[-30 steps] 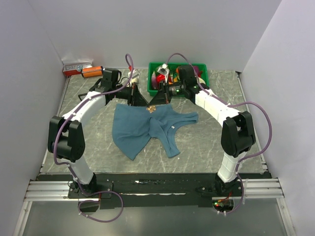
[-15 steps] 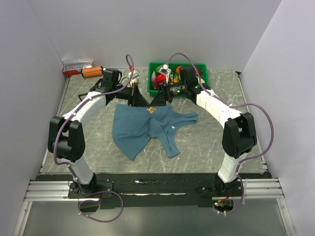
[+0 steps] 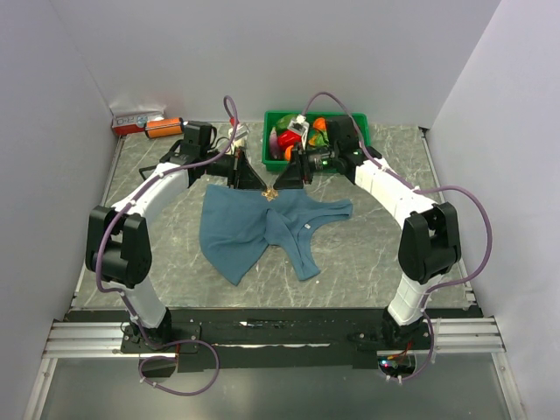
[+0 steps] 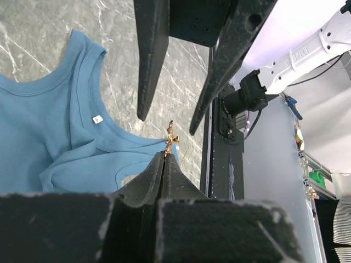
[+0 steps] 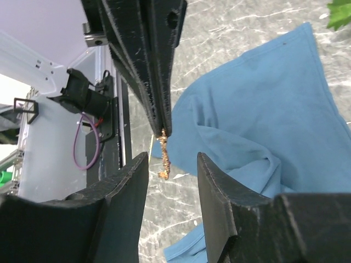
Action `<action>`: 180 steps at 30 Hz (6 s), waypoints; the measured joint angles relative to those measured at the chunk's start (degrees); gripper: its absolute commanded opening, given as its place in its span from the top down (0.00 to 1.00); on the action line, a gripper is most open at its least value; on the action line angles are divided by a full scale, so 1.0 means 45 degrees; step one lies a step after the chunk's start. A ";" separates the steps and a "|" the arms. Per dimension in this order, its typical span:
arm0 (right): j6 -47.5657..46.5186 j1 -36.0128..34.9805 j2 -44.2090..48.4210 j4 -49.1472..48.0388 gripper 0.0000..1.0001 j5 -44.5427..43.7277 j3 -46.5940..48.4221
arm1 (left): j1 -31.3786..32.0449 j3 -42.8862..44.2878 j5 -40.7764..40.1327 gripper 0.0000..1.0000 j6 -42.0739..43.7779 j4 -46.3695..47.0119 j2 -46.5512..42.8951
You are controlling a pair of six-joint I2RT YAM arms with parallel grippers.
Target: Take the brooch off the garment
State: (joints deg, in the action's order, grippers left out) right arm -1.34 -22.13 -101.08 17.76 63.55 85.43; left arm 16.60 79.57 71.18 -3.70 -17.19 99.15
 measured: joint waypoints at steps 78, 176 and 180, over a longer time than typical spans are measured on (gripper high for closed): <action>0.1321 0.0296 -0.1331 0.1933 1.00 0.1462 0.3662 | -0.0180 0.0219 0.0019 0.43 -0.1666 0.2069 -0.0840; 0.0602 -0.0675 -0.0282 0.2399 1.00 0.1078 0.1987 | 0.0617 0.1190 -0.1258 0.39 0.4736 -0.3317 -0.1773; 0.0607 -0.0675 -0.0248 0.2341 1.00 0.1277 0.1642 | 0.0617 0.0393 -0.1146 0.40 0.4673 -0.3162 -0.2293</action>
State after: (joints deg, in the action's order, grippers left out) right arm 1.39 -25.17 -102.19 28.29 69.30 92.82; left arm 19.38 81.34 66.02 17.32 -31.42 88.84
